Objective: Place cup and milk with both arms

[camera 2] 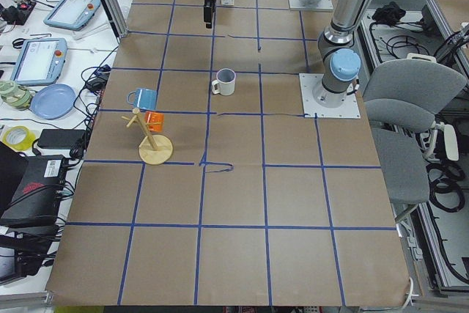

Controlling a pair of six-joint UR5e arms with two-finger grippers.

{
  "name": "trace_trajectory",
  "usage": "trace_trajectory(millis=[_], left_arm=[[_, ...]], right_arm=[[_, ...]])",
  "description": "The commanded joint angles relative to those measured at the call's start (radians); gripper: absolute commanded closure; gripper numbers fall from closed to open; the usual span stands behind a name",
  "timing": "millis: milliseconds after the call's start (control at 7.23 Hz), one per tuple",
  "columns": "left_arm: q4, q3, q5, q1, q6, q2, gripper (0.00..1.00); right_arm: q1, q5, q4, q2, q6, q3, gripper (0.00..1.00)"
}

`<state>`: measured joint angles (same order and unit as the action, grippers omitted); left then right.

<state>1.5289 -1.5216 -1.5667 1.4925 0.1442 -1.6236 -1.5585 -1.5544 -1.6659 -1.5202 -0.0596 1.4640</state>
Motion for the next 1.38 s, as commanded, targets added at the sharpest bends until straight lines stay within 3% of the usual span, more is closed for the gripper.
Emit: trace_trajectory(millis=[0, 1245], left_arm=[[0.002, 0.000, -0.003, 0.000, 0.000, 0.004, 0.00], [0.008, -0.025, -0.003, -0.008, 0.000, 0.004, 0.00]], right_arm=[[0.000, 0.000, 0.000, 0.000, 0.001, 0.001, 0.00], [0.002, 0.000, 0.002, 0.002, 0.001, 0.003, 0.00]])
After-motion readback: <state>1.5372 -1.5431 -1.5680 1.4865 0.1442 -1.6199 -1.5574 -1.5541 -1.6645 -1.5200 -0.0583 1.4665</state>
